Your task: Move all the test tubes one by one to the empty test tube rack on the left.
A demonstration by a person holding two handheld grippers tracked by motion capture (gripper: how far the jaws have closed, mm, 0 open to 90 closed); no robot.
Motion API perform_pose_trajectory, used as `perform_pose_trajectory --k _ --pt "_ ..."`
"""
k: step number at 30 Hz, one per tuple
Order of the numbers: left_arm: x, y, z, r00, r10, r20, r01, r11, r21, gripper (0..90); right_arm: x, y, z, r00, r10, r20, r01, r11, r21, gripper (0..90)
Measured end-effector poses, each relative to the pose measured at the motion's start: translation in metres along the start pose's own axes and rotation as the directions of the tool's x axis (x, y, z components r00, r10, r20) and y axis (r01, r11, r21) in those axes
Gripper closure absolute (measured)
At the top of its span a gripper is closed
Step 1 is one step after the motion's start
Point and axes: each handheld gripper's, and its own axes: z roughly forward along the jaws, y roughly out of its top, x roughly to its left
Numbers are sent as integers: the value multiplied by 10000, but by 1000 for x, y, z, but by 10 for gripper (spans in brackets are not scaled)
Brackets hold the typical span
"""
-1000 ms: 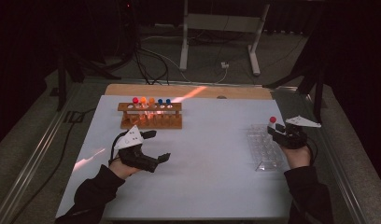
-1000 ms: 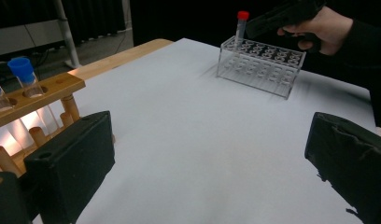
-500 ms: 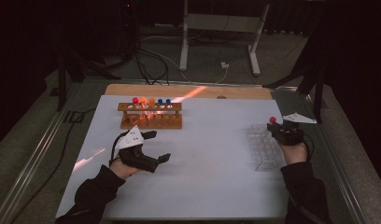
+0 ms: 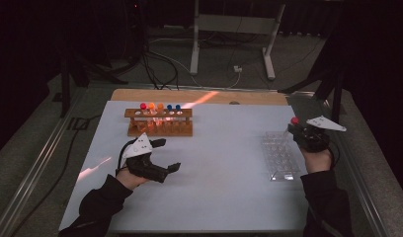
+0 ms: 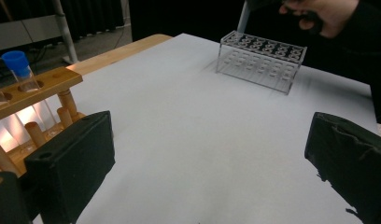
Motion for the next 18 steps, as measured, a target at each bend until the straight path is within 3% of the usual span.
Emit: perform_pose_trajectory --k 6,11,18 --pt "-1 0 0 10000 8 28 -8 10000 21 26 3 12 -19 9999 -157 66 161 9979 -629 746" --pt "-2 1 0 10000 74 59 -74 10000 28 27 15 21 -30 9983 -394 -437 345 9937 -1070 747" --pt "-5 3 0 9997 94 209 -96 9999 80 27 45 23 -25 9860 -1003 -1334 873 9911 -1004 746"
